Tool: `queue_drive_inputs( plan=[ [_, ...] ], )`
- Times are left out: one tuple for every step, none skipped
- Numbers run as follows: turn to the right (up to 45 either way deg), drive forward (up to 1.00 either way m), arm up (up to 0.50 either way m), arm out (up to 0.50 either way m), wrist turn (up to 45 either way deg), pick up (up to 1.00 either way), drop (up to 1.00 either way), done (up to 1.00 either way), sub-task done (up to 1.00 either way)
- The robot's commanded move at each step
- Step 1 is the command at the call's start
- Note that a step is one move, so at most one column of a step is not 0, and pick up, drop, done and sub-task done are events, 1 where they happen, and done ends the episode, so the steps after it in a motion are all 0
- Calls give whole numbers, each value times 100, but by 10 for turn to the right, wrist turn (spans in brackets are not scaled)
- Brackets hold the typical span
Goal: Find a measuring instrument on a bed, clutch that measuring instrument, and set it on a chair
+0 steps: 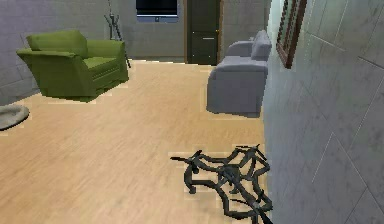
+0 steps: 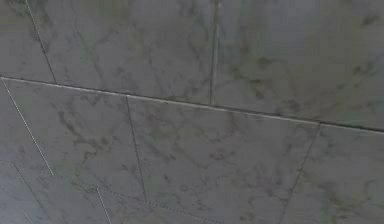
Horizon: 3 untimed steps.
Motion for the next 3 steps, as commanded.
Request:
queue_drive_inputs(
  plan=[
    [-120,0,0,0,0,0,0,0,0],
    [0,10,0,0,0,0,0,0,0],
    [-60,0,0,0,0,0,0,0,0]
  ],
)
